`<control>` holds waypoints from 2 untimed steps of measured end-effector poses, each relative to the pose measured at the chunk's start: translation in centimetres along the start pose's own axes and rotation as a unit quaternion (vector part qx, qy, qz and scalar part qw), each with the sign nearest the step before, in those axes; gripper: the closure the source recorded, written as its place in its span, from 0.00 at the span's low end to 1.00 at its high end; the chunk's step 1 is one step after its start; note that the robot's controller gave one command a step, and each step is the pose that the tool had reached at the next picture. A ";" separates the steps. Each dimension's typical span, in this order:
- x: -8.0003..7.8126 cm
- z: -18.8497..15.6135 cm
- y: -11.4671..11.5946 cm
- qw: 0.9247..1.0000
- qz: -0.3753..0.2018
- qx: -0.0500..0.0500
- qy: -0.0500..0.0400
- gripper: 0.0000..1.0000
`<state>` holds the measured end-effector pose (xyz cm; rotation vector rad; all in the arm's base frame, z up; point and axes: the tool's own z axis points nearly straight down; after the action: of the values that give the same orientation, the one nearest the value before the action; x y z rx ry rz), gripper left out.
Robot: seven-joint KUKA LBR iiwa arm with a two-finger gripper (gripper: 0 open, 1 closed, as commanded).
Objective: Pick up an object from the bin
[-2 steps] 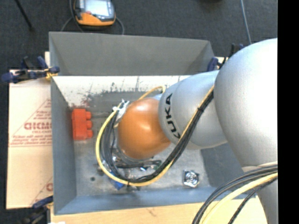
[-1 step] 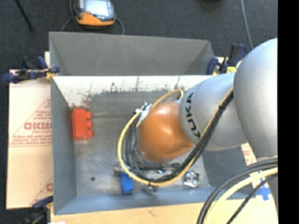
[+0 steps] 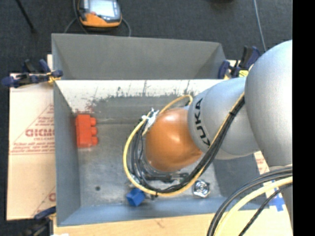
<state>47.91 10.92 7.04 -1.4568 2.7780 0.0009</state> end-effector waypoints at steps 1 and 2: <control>2.2 -14.1 -1.6 0.985 -0.174 0.002 0.000 1.00; -4.5 -6.6 0.1 1.000 0.010 -0.002 0.001 1.00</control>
Offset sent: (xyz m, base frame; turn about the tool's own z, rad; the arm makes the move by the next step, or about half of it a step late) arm -0.0021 -0.0262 0.1383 -0.3520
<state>50.35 14.68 13.61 -1.4319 2.7959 0.0057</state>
